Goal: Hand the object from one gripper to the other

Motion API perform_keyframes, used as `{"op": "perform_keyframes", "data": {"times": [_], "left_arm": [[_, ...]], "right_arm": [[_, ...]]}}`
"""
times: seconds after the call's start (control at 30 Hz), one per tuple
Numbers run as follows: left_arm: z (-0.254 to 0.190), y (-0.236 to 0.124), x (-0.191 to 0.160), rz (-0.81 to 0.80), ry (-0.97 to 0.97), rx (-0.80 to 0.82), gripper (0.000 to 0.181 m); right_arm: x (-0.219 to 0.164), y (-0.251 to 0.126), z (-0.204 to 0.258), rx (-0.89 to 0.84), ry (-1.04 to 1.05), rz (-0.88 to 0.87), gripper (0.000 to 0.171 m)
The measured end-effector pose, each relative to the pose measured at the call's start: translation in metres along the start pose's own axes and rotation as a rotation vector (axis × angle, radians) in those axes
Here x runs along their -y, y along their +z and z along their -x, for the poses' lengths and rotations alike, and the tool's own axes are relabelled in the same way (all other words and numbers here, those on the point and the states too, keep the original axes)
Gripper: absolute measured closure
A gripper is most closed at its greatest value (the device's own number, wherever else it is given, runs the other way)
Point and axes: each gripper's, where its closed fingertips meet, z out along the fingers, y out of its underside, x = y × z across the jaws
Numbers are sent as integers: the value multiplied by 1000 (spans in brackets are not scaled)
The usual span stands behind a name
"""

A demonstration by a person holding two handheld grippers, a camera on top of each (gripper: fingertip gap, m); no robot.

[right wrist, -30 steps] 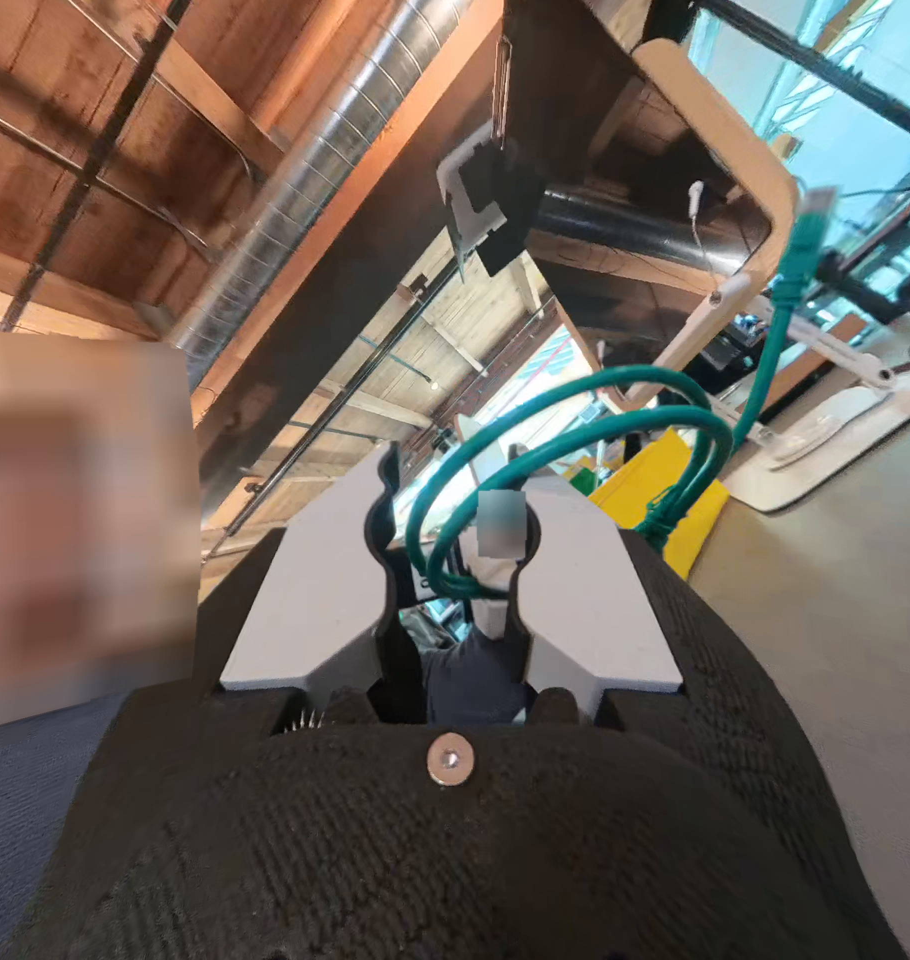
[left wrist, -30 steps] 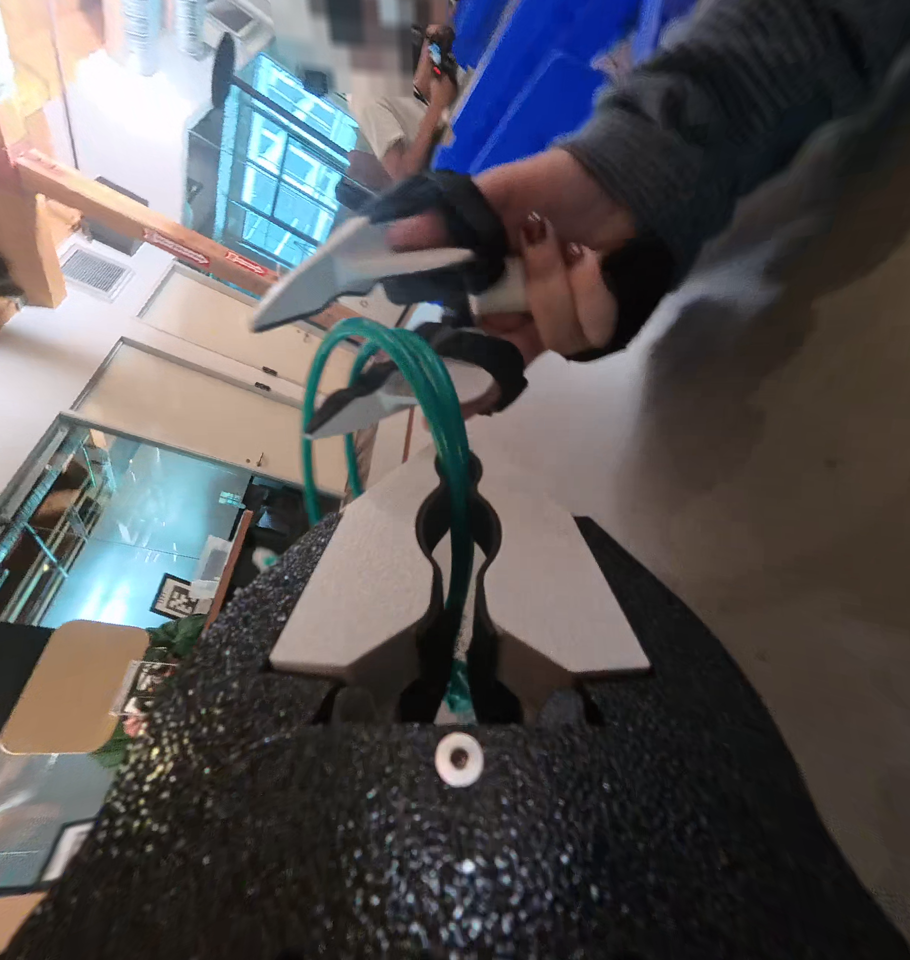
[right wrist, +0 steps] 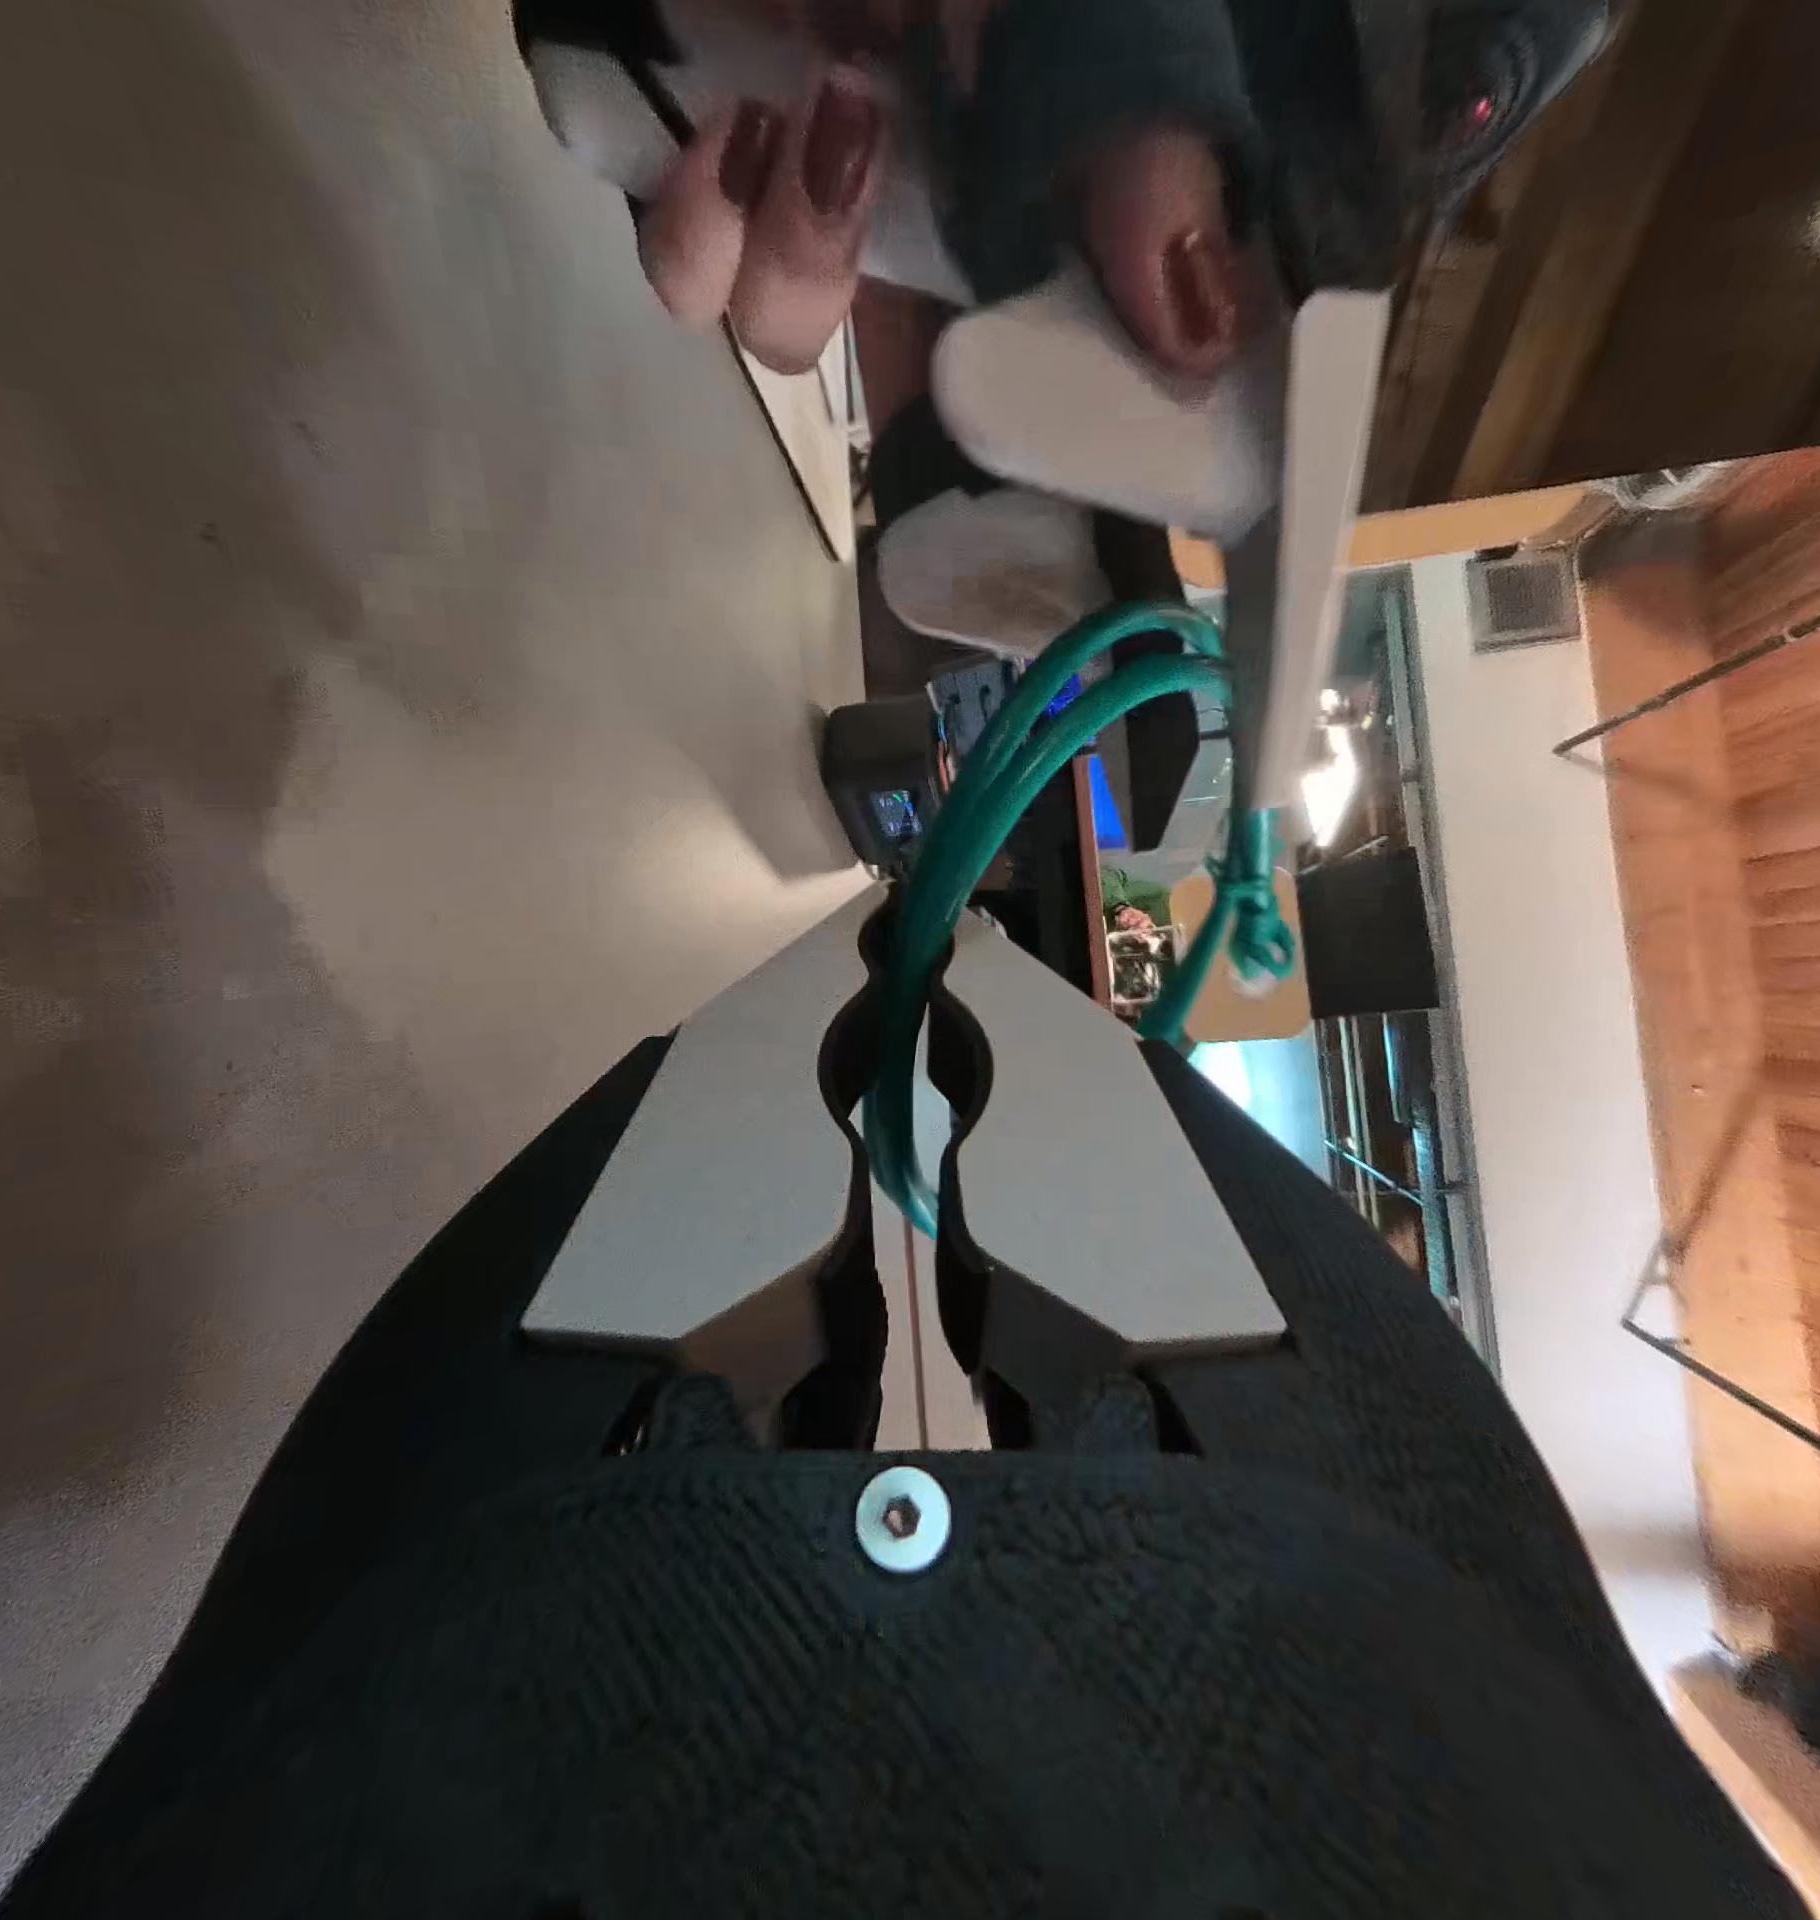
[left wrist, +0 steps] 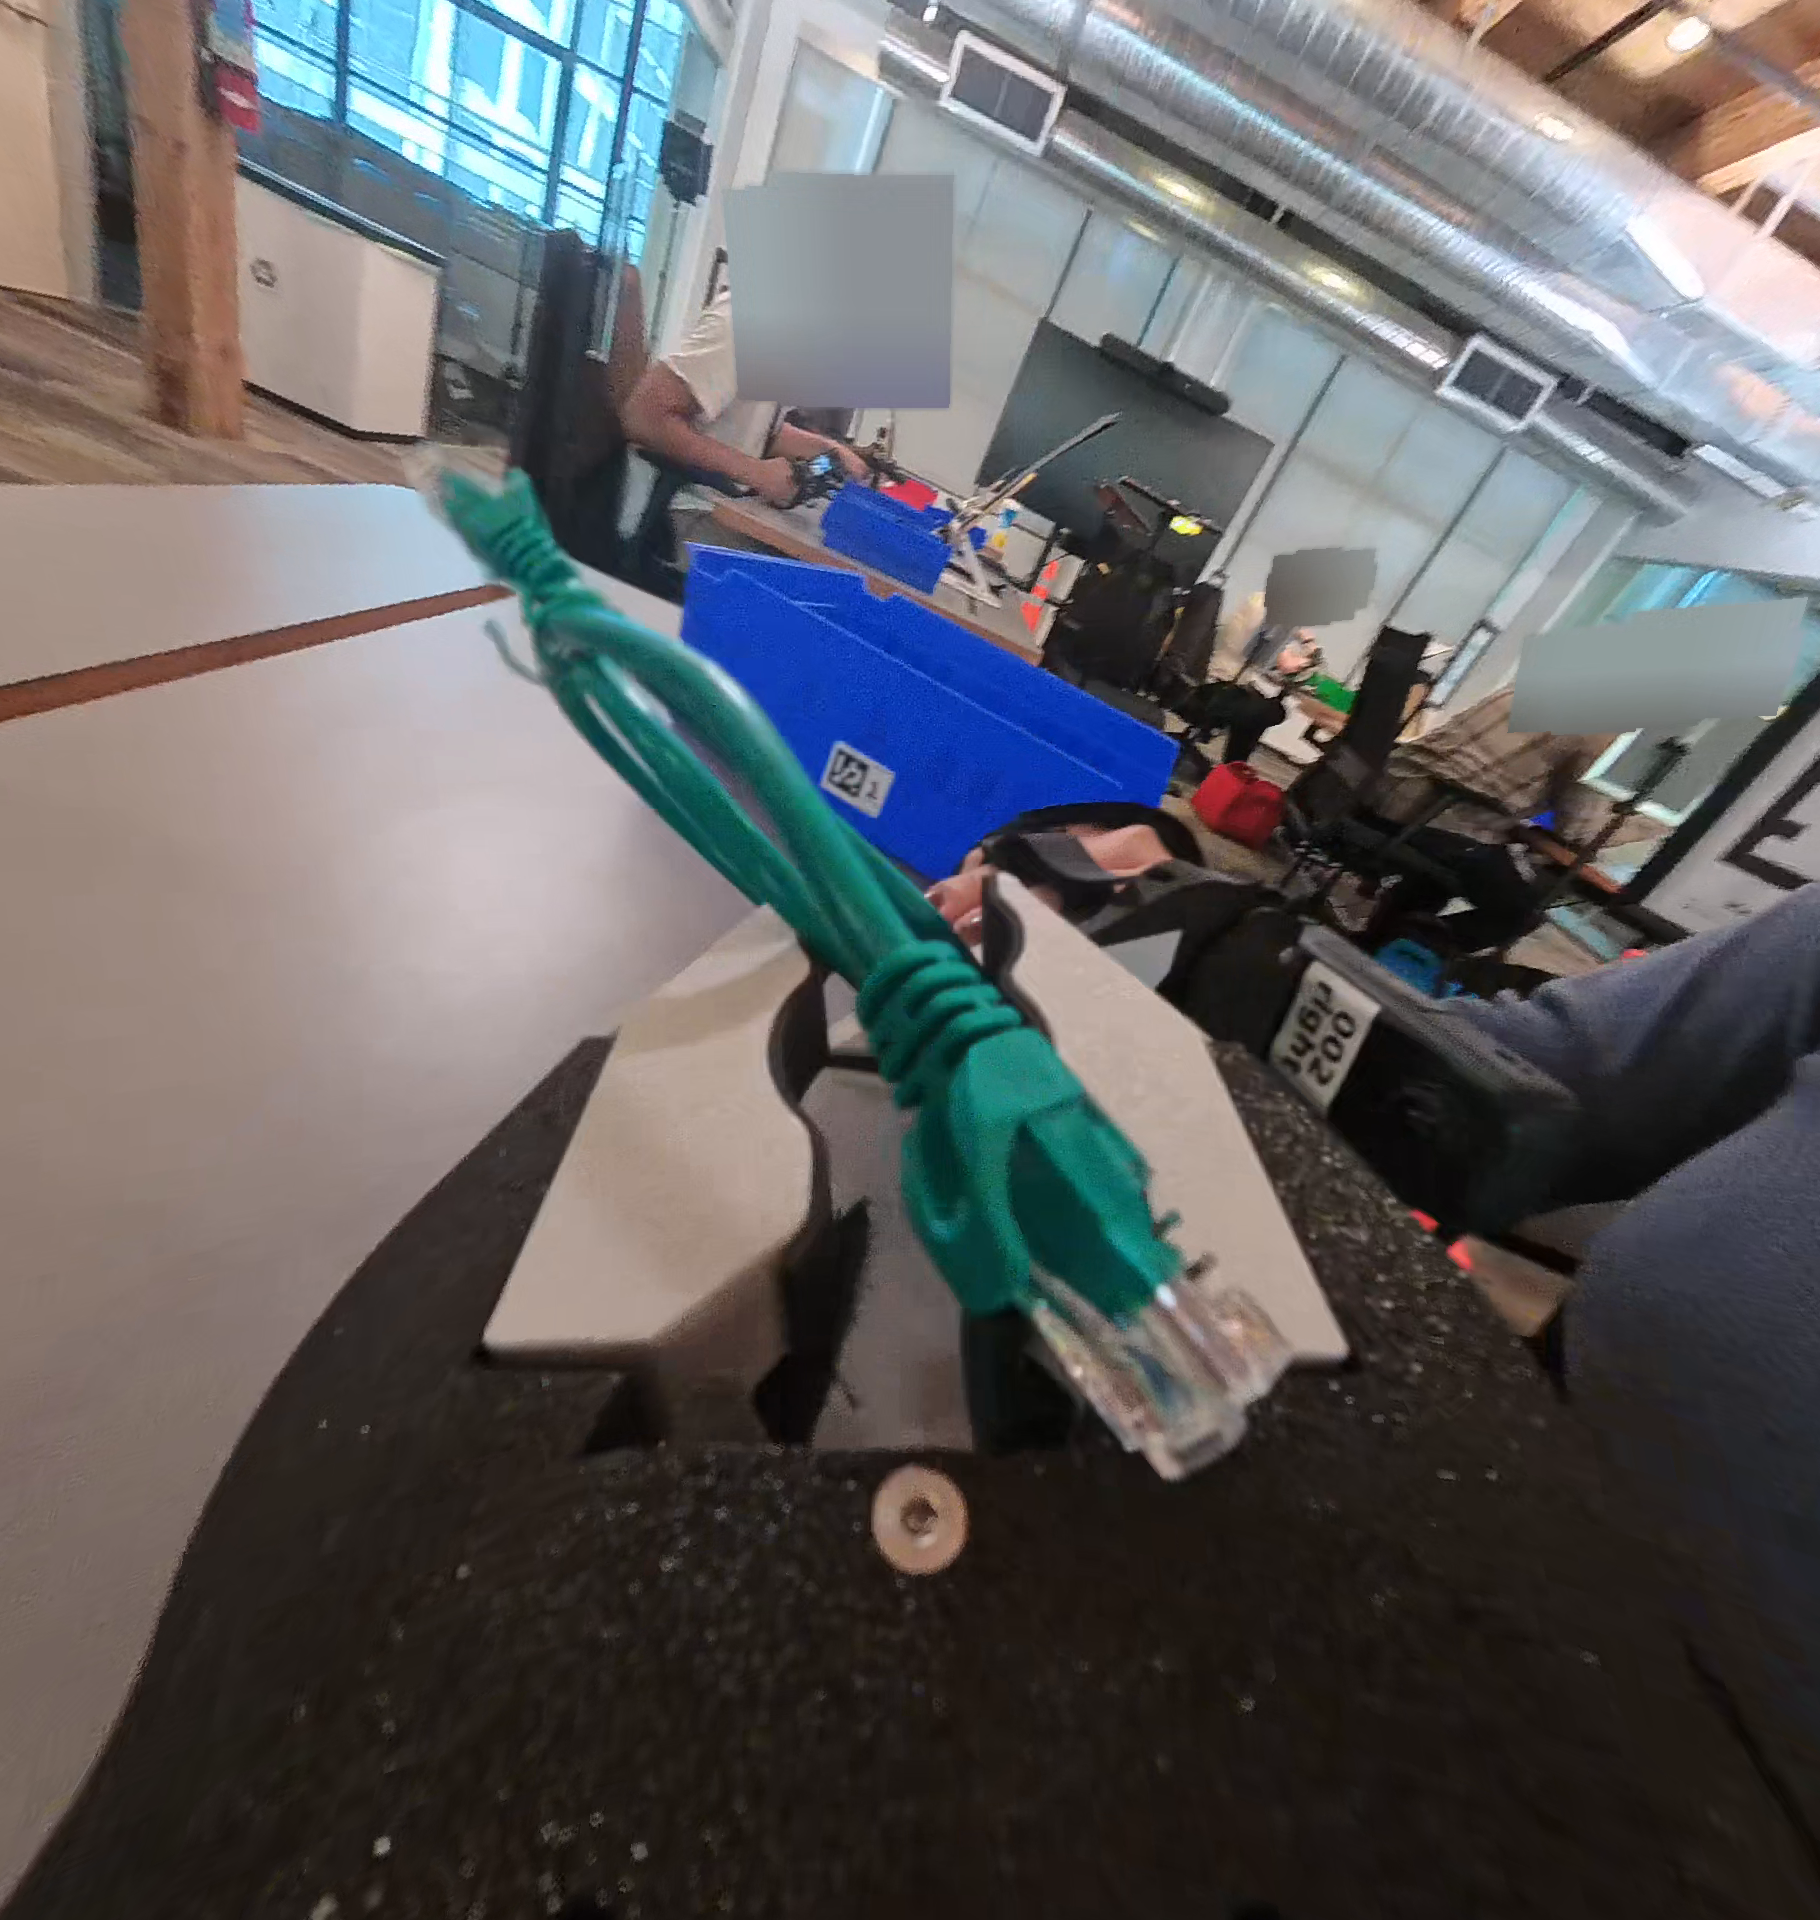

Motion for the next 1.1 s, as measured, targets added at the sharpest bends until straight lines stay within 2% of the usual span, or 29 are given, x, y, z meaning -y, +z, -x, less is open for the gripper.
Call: {"op": "perform_keyframes", "data": {"times": [0.1, 0.13, 0.17, 0.23, 0.3, 0.37, 0.47, 0.53, 0.63, 0.7, 0.73, 0.8, 0.87, 1.03, 1.1], "left_arm": [[-2, 0, -1, 7, 44, -3, 165], [-3, 1, 0, -4, 76, 7, 172], [1, 0, 1, -10, 123, 45, 179], [3, -3, 5, -31, 234, 93, 180], [-2, -8, 12, -71, 281, 85, 180], [-12, -10, 14, -94, 332, 41, 180], [-31, -7, 10, -97, 399, -56, 180], [-43, -4, 4, -73, 415, -124, 180], [-58, 2, -7, -34, 434, -210, 180], [-62, 7, -14, -6, 448, -232, 180], [-63, 8, -17, 10, 448, -235, 180], [-62, 11, -19, 31, 420, -231, 180], [-55, 12, -17, 34, 390, -197, 178], [-29, 5, -9, 31, 327, -68, 139], [-13, -1, -2, 24, 311, 14, 132]], "right_arm": [[0, 0, 3, 24, 74, -31, 171], [2, -1, 7, 55, 115, -54, 165], [4, -3, 9, 82, 162, -79, 151], [6, -6, 2, 80, 279, -132, 121], [-1, -9, -10, 72, 422, -151, 110], [-14, -10, -26, 38, 639, -169, 109], [-32, -5, -38, 51, 1078, -191, 110], [-39, 0, -36, 114, 1325, -194, 109], [-33, 1, -38, 227, 1641, -305, 111], [-33, 1, -40, 273, 1759, -354, 122], [-35, 0, -40, 275, 1778, -363, 130], [-45, 1, -41, 225, 1768, -328, 163], [-53, 1, -43, 159, 1712, -279, 168], [-69, -15, -73, -116, 1465, -228, 168], [-75, -26, -89, -242, 1348, -209, 168]]}}
